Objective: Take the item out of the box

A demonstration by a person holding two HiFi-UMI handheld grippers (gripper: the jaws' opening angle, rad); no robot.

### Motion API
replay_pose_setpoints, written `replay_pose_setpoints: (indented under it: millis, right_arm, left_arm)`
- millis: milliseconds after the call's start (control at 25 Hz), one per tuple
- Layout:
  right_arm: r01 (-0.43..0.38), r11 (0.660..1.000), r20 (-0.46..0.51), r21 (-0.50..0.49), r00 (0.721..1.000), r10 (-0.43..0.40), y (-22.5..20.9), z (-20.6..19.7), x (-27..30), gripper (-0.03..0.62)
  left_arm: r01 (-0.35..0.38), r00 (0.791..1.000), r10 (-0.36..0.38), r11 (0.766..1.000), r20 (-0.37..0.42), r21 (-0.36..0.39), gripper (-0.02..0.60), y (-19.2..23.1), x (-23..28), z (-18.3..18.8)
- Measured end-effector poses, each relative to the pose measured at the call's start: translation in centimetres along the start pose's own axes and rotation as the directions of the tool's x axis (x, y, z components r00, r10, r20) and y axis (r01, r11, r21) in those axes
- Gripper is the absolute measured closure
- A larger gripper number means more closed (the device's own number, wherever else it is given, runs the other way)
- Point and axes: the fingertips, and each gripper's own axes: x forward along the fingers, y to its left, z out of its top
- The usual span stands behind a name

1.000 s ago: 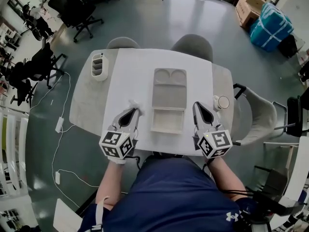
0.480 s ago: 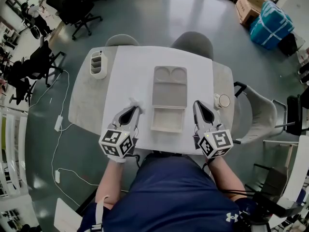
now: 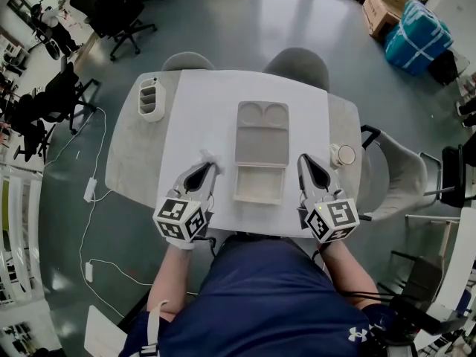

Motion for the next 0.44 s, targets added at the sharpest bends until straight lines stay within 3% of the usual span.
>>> replay_pose_setpoints:
  millis: [440]
  right_arm:
    - [0.004,1.000,-0.007,0.003,1.000,-0.004,0.34,-0.36,-0.02,0.594]
  left_arm:
    - [0.003,1.000,-0.003,1.000,-0.004,-0.002,0.567,0.29,-0.32,-0.19]
